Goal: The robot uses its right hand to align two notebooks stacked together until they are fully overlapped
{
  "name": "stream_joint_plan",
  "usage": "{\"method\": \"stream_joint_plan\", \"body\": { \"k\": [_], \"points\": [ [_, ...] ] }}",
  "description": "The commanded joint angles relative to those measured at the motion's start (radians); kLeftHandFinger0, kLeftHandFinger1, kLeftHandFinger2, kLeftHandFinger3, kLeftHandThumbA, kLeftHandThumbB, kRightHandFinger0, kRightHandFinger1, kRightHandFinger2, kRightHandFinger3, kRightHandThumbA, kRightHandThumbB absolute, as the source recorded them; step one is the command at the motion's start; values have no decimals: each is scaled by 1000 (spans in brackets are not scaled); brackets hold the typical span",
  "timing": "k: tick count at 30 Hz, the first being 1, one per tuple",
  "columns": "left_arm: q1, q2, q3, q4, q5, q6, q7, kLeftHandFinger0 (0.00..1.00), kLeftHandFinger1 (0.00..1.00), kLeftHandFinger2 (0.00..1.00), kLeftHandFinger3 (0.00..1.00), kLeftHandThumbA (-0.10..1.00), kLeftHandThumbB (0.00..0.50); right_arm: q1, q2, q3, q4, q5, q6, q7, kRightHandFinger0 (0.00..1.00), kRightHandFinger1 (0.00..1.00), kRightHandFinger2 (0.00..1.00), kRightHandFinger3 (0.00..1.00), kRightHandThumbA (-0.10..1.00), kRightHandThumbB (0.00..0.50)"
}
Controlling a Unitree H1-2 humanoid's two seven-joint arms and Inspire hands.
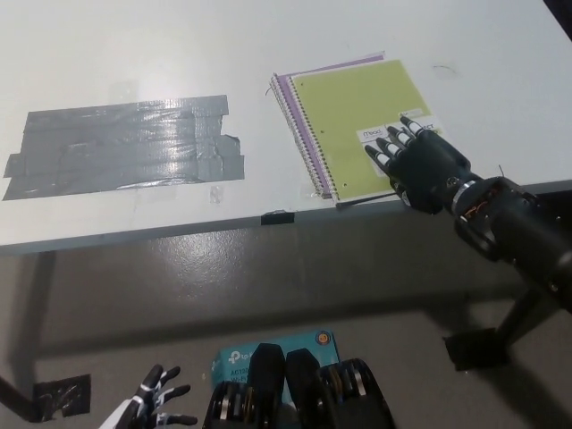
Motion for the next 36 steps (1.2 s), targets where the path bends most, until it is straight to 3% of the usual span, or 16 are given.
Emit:
{"method": "stream_joint_plan", "body": {
  "k": [1, 9, 16, 26, 28, 30, 36],
  "points": [
    [-6, 28, -5, -33, 14, 1, -17, 682, 737, 945, 1000, 1000, 500, 20, 26, 46, 46, -64, -100, -32, 1000, 1000, 1000, 1000, 1000, 456],
    [1, 26, -6, -34, 15, 5, -15, 661, 740, 928, 1000, 1000, 500, 17, 45, 9, 36, -43, -50, 42, 1000, 1000, 1000, 1000, 1000, 427],
    [5, 29, -7, -38, 3, 4, -26, 703, 743, 951, 1000, 1000, 500, 22, 66, -17, 49, -28, -26, 102, 1000, 1000, 1000, 1000, 1000, 463],
    [2, 31, -12, -32, 8, -6, -25, 679, 724, 932, 1000, 1000, 500, 5, 99, -35, 53, -37, -8, 141, 1000, 1000, 1000, 1000, 1000, 469],
    [2, 32, -14, -32, 6, 0, -26, 695, 764, 938, 1000, 1000, 500, 0, 107, -37, 56, -38, -8, 134, 1000, 1000, 1000, 1000, 1000, 472],
    [4, 31, -20, -34, 17, -3, -20, 669, 728, 903, 1000, 1000, 500, -2, 106, -42, 41, -34, -8, 139, 1000, 1000, 1000, 1000, 1000, 480],
    [4, 33, -21, -32, 17, -8, -20, 698, 728, 886, 1000, 1000, 500, -10, 102, -43, 17, -37, -2, 160, 1000, 1000, 1000, 1000, 1000, 460]
  ]
}}
